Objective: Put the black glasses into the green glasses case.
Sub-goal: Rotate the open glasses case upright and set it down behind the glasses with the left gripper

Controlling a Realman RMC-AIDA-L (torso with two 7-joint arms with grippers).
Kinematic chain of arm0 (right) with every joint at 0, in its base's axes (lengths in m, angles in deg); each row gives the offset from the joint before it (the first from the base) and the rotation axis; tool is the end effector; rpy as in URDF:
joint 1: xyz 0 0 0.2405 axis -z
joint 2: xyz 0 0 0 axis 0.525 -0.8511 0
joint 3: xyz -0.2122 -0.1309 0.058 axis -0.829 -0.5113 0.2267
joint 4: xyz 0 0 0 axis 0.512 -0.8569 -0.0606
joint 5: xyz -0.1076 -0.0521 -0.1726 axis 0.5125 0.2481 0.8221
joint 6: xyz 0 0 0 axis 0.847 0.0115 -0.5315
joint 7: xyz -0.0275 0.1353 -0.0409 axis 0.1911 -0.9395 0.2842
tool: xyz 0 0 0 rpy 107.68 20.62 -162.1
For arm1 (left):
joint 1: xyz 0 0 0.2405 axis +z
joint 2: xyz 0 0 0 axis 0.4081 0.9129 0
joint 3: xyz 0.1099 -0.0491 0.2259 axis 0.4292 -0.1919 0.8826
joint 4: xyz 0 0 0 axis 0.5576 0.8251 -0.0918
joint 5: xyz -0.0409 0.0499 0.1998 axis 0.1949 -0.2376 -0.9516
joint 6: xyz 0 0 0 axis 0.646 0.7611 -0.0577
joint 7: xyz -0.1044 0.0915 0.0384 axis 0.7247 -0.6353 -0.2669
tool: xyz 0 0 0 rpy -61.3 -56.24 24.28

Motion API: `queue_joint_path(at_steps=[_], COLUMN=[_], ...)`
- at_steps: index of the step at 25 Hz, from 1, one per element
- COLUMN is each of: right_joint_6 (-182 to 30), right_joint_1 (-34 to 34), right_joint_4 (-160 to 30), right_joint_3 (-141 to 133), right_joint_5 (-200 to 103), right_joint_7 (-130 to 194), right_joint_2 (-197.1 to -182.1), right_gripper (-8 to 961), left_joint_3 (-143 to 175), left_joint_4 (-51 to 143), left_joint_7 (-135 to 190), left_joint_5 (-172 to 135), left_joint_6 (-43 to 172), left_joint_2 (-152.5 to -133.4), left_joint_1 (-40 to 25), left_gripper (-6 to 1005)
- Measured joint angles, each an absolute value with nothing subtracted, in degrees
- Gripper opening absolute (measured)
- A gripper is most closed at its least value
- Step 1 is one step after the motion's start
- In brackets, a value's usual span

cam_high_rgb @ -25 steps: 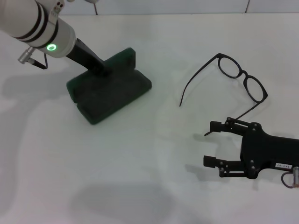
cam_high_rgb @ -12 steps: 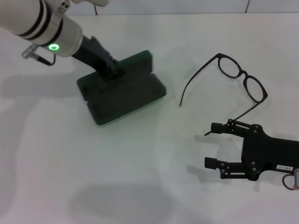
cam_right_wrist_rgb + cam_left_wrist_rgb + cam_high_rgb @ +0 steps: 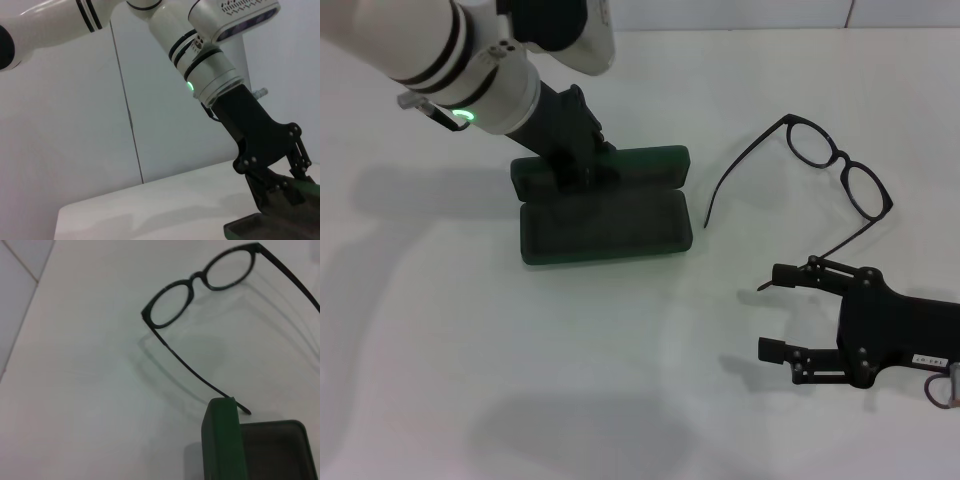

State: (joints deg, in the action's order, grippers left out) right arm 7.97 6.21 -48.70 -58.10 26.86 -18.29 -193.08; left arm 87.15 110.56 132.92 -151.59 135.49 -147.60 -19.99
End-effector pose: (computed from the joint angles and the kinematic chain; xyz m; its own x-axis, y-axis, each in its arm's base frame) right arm 0.2697 0.2723 -0.0408 0.7657 -0.1546 -0.6244 -0.2684 -0.9589 -0.0918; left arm -0.1452 0.3979 -0.0181 0.9471 0.0008 -0.3208 -0.0917 -0.9576 -0.2731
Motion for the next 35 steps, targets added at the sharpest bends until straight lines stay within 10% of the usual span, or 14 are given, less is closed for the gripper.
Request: queue_joint_path(at_steps=[35], right_joint_6=[8.1], right_joint_1=[6.3], right_joint_4=[-49.2], right_joint_3=[-58.0], right_joint_5=[26.9], right_joint_7=[-18.3], right_joint_2=[-193.08], right_gripper=[869], left_joint_3=[92.6], left_joint_4=[112.0], left_joint_7=[134.6], left_joint_5=[-146.9], left_joint_6=[131.3], left_joint_2=[-148.06], left_joint_1=[-16.9], left_gripper=[360])
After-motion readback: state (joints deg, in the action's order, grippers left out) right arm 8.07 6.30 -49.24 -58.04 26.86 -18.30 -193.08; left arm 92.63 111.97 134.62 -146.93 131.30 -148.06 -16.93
